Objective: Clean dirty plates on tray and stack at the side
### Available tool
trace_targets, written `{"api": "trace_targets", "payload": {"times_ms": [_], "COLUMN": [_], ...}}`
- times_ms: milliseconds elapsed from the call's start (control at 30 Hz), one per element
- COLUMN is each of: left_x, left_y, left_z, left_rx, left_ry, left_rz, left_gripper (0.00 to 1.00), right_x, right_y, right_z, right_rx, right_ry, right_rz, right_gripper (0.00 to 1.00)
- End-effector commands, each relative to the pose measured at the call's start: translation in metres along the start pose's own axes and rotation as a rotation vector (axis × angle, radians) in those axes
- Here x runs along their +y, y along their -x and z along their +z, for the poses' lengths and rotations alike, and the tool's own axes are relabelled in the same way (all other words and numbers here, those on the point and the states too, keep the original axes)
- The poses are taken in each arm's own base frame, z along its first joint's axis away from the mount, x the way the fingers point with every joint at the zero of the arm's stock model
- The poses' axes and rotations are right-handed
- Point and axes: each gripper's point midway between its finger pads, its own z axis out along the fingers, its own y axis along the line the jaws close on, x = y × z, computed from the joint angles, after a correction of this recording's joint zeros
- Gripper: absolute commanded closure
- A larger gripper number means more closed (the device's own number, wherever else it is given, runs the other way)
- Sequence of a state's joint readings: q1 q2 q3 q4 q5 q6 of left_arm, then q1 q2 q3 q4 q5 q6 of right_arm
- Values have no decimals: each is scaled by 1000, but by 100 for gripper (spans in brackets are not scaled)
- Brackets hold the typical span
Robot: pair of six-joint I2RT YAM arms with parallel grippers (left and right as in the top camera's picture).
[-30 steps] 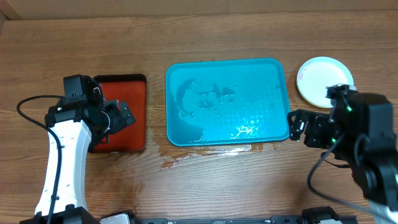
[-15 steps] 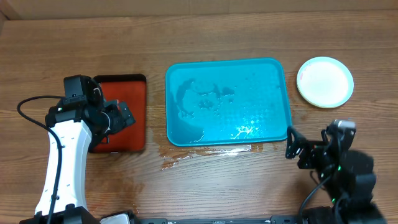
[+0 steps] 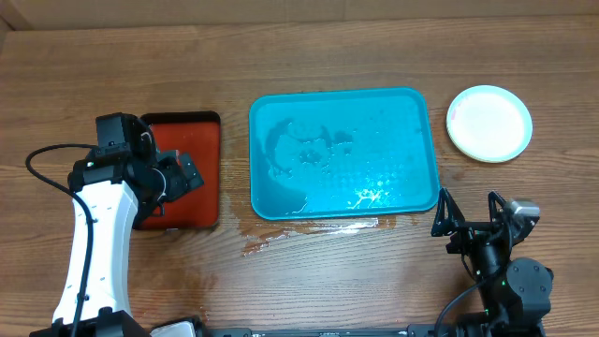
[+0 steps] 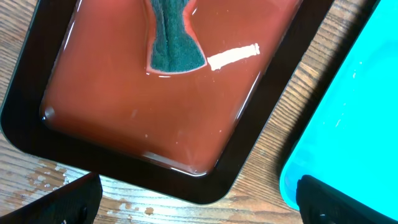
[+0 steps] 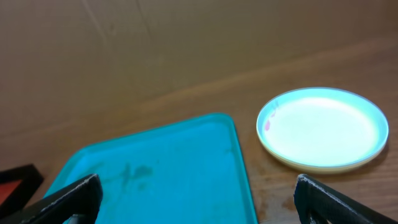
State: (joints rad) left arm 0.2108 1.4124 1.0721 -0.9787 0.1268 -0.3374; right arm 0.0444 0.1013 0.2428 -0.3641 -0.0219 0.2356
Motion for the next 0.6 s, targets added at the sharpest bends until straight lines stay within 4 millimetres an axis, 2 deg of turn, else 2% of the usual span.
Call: {"api": "trace_targets", "payload": {"times_ms": [0,567], "left_x": [1,1], "left_y": [-2,-2], "left_z": [3,3], "left_rx": [9,9], "left_ry": [7,7], "left_rz": [-10,-9], "left_gripper": [0,0], "right_x": [-5,-2], "right_y": [2,13], "right_z": [0,2], "right_rx": [-65,-169], "right_ry": [-4,26], "right_rz": [0,-5], "right_gripper": [0,0]}}
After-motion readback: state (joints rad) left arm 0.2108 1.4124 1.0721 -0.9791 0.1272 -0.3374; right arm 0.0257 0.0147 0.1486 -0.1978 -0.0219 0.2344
